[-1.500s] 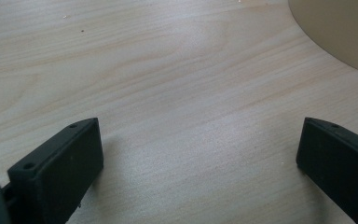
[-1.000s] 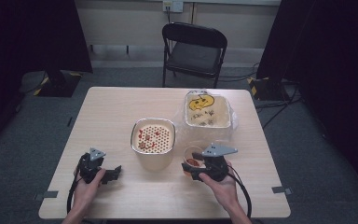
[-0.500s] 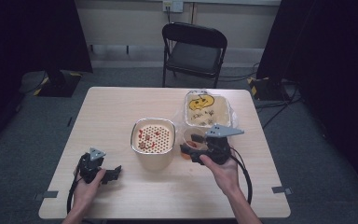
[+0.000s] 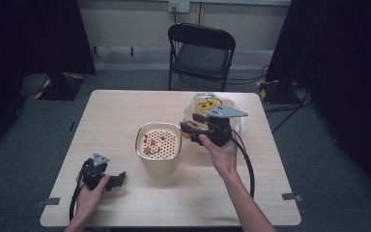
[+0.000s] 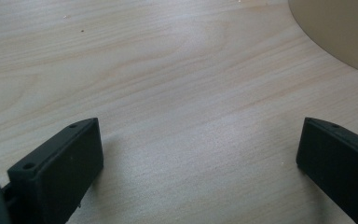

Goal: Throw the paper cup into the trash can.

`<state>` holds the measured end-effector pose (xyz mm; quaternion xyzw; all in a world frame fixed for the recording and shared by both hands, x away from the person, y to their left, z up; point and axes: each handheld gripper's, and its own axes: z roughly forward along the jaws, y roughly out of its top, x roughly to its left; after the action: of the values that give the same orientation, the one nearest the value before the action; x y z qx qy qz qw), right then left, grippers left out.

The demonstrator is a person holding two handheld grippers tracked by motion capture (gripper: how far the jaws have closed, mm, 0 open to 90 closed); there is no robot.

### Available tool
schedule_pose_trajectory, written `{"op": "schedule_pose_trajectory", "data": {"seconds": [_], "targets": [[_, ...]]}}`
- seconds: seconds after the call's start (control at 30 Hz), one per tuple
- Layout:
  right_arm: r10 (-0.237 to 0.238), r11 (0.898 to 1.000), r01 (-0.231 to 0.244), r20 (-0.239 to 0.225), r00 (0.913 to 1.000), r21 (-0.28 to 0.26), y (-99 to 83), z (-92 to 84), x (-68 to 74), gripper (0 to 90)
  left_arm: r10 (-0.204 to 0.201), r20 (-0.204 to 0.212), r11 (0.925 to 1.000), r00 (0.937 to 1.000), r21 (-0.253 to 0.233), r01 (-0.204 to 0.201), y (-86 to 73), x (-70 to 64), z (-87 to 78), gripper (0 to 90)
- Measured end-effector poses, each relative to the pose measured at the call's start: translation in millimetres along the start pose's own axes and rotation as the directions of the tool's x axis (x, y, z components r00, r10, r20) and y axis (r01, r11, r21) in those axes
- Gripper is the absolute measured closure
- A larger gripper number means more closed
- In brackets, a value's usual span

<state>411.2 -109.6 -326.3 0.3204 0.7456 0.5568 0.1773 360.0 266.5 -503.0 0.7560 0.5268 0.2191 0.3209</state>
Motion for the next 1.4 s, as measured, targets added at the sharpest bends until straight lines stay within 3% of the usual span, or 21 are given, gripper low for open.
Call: {"op": "schedule_pose_trajectory", "data": {"seconds": [0.27,0.4,0.53,0.67,0.87,0.9,1.0,1.07,1.17,1.27,1.3,1.33,1.37,1.4], "targets": [[-0.030,0.998,0.033,0.050,0.9983,-0.045,15.3,23.5,-4.8,41.5,0.000,0.000,1.0000,1.0000,0.000,0.000,0.0,0.0,0.0,0.0],[-0.094,0.995,0.097,0.092,0.9913,-0.031,17.7,35.9,-3.8,42.0,0.001,0.000,1.0000,1.0000,0.000,-0.001,0.0,0.0,0.0,0.0],[-0.179,0.983,0.183,0.152,0.9720,-0.016,22.3,43.8,0.4,42.3,0.001,0.000,1.0000,1.0000,0.000,-0.001,0.0,0.0,0.0,0.0],[-0.253,0.967,0.251,0.173,0.9519,0.032,26.6,51.8,1.5,42.2,0.001,0.000,1.0000,1.0000,0.001,-0.001,0.0,0.1,-0.1,0.0],[-0.371,0.928,0.353,0.196,0.9077,0.119,25.0,62.5,4.6,42.2,0.001,0.000,1.0000,1.0000,0.000,-0.001,0.0,0.1,0.0,0.0],[-0.393,0.918,0.372,0.205,0.8962,0.135,24.4,64.4,5.4,42.3,0.001,0.000,1.0000,1.0000,0.000,-0.001,0.0,0.1,0.0,0.0],[-0.480,0.875,0.445,0.222,0.8486,0.190,24.8,69.4,8.0,42.4,0.001,0.000,1.0000,1.0000,0.000,-0.001,0.0,0.1,0.0,0.0],[-0.519,0.852,0.478,0.226,0.8239,0.214,26.3,71.5,9.4,42.5,0.000,0.000,1.0000,1.0000,0.000,0.000,0.0,0.0,0.0,0.0],[-0.595,0.801,0.539,0.237,0.7683,0.262,26.2,76.2,14.0,42.6,0.000,0.000,1.0000,1.0000,0.000,0.000,0.0,0.0,0.0,0.0],[-0.656,0.750,0.589,0.227,0.7199,0.301,23.8,80.8,17.6,42.6,0.001,0.000,1.0000,1.0000,0.000,-0.001,0.0,0.1,0.0,0.0],[-0.685,0.723,0.612,0.221,0.6942,0.320,22.3,83.1,19.5,42.6,0.000,0.000,1.0000,1.0000,0.000,0.000,0.0,0.0,0.0,0.0],[-0.697,0.712,0.620,0.219,0.6832,0.330,21.1,84.5,21.1,42.7,0.001,0.000,1.0000,1.0000,0.000,-0.001,0.0,0.1,0.0,0.0],[-0.715,0.693,0.631,0.218,0.6644,0.348,19.5,85.9,23.6,42.7,0.001,0.000,1.0000,1.0000,0.000,-0.001,0.0,0.1,0.0,0.0],[-0.742,0.664,0.652,0.214,0.6352,0.366,18.2,87.8,25.7,42.7,0.000,0.000,1.0000,1.0000,0.000,0.000,0.0,0.0,0.0,0.0]]}}
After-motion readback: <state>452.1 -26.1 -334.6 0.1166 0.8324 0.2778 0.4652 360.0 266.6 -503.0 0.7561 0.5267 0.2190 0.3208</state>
